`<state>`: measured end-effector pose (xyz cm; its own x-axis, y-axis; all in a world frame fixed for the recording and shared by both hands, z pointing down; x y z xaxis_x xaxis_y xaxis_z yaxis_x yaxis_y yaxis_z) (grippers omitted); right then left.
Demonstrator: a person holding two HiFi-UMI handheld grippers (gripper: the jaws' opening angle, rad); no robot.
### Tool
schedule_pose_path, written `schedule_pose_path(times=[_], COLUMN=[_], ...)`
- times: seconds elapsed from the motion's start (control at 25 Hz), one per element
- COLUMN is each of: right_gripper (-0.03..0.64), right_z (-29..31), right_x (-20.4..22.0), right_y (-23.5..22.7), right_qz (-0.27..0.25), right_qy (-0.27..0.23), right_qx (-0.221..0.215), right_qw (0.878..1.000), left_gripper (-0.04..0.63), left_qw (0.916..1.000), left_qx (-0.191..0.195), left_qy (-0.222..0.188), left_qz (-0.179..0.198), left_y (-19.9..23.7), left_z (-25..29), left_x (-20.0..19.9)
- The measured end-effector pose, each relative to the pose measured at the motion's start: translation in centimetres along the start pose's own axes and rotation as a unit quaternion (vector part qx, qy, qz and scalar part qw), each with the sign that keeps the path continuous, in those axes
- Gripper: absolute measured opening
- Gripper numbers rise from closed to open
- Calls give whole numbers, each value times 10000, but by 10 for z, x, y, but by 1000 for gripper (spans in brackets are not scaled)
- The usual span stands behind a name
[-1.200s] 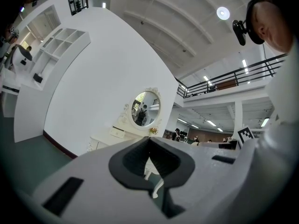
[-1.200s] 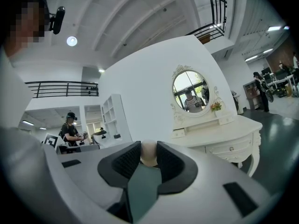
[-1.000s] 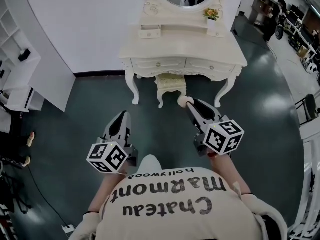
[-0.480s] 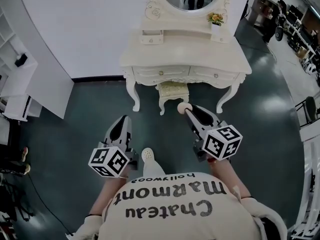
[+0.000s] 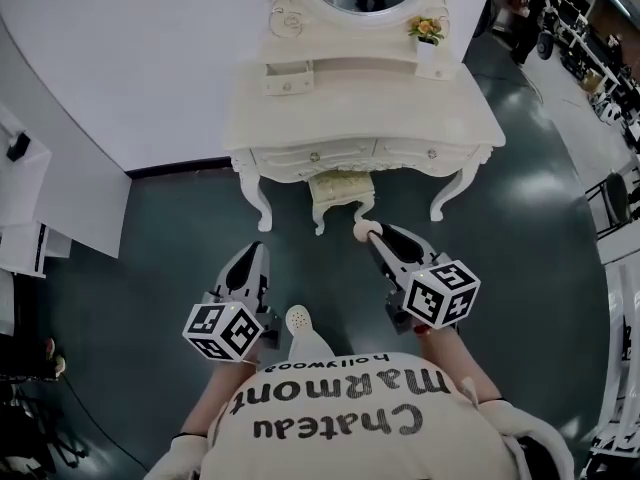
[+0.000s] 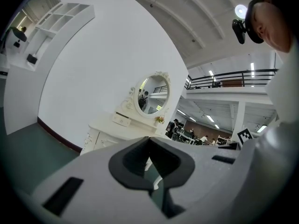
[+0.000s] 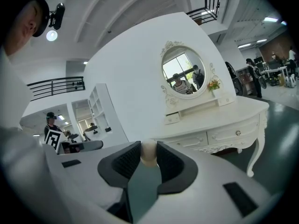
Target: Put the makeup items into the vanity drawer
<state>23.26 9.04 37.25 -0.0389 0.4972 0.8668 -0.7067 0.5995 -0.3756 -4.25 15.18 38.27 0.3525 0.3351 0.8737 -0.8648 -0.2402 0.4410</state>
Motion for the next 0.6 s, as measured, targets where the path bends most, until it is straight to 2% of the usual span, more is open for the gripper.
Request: schedule_pose_path(times=[0.24, 0.6], right_gripper=[126, 126], right_z=[38, 84], right_x=[-14, -63], right_y=[-11, -7], right_qz=[72, -47], right_qy=[49, -199], right_qx=[41, 108], right_qw=[10000, 9997], left_gripper=[9, 9], left_qw=[9999, 9998], left_qx=[-83, 154], left_qy=[73, -100], left_qz=[-118, 68], left_y=[31, 61], left_z=[25, 60], left_x=[-13, -73])
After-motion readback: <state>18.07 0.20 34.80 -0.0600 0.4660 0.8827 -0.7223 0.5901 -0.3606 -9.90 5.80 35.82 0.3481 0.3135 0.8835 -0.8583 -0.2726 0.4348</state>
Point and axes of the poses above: the fingertips, and each gripper's own axes: z forward along the fingers, y to its left, x out of its underside, the point moved 7 cm from there along -z, backward along the fingers, and after that the axes turned 5 degrees about y, right-handed, at the moved point
